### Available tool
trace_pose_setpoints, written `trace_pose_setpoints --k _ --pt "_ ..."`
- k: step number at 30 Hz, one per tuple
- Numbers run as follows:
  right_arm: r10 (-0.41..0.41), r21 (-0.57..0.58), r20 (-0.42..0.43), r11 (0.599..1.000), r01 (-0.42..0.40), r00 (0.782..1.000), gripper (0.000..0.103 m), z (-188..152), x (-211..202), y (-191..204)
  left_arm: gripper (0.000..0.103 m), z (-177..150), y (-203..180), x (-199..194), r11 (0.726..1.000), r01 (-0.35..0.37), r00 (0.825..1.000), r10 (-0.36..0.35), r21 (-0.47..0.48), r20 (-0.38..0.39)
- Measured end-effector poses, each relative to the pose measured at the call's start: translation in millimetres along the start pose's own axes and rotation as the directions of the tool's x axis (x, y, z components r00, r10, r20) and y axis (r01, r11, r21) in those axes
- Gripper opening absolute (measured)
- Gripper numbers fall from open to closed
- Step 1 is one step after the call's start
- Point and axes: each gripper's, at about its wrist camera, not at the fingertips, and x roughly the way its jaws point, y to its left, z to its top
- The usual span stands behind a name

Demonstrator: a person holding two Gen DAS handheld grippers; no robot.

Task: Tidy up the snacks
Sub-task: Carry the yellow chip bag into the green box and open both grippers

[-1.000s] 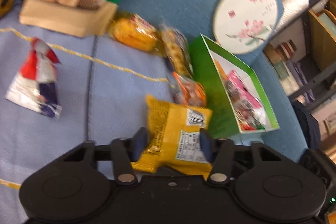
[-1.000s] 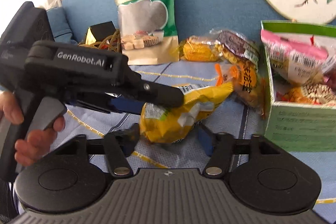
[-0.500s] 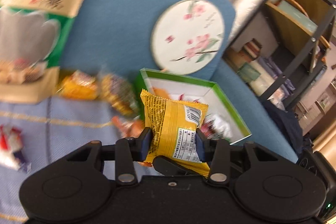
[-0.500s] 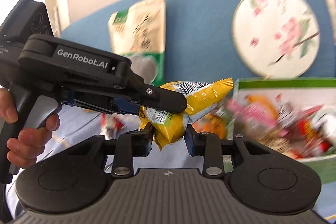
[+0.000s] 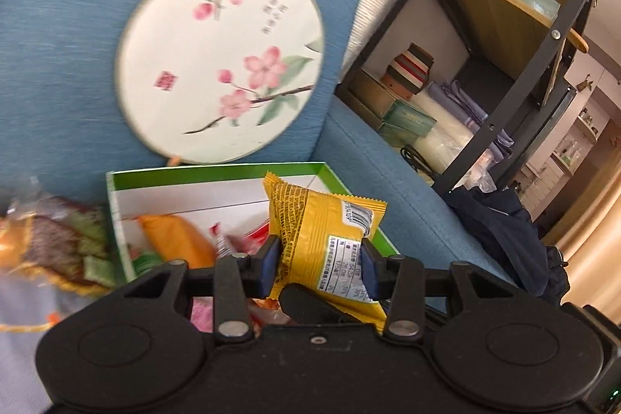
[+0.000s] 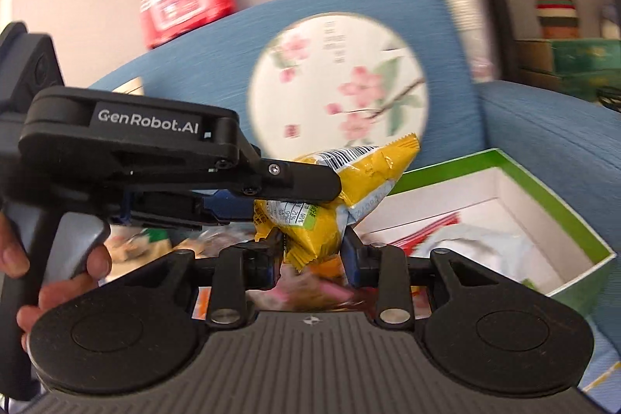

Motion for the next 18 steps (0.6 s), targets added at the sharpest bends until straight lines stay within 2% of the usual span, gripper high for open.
trace_pose_setpoints --k 3,4,5,6,8,9,10,14,18 --pt "-0.026 0.016 0.010 1.000 0.026 1.000 0.056 -0.8 3.8 -8.7 0.034 3.2 -2.0 15.2 1.000 -0.009 1.000 0.009 0.015 0.003" --pt "-0.034 0.015 0.012 0.999 0.034 0.999 0.056 -0.8 8.5 -10.8 0.040 3.1 -1.7 18.8 1.000 -0.019 1.000 0.018 0.024 0.007" --pt "-0.052 0.010 0.010 0.999 0.052 0.999 0.058 -2.3 11.6 -12.6 0.072 2.4 -1.5 21.9 0.998 -0.042 0.999 0.041 0.036 0.012" --pt "-0.086 0.003 0.002 0.996 0.086 0.996 0.064 -4.7 16.4 -15.3 0.103 0.8 -1.8 23.6 0.996 -0.077 0.997 0.076 0.050 0.018" --pt "-0.165 -0.026 -0.029 0.986 0.164 0.986 0.084 -11.4 29.1 -18.0 0.103 -5.2 -1.8 20.0 0.987 -0.145 0.989 0.142 0.075 0.048" --pt "-0.200 -0.062 -0.050 0.979 0.197 0.979 0.099 -15.1 34.3 -16.2 0.103 -8.3 -0.3 16.1 0.985 -0.151 0.988 0.147 0.083 0.050" --pt "-0.229 -0.103 -0.053 0.969 0.222 0.972 0.103 -17.8 36.8 -12.1 0.103 -10.9 2.1 11.8 0.986 -0.144 0.989 0.141 0.085 0.038" --pt "-0.266 -0.219 0.021 0.940 0.264 0.964 0.103 -20.2 26.1 8.7 0.103 -21.9 12.1 -20.7 0.986 -0.159 0.987 0.157 0.057 0.038" --pt "-0.196 -0.215 0.064 0.955 0.205 0.979 0.103 -18.4 5.2 25.0 0.103 -36.6 22.1 -65.0 0.976 -0.217 0.974 0.214 0.033 0.075"
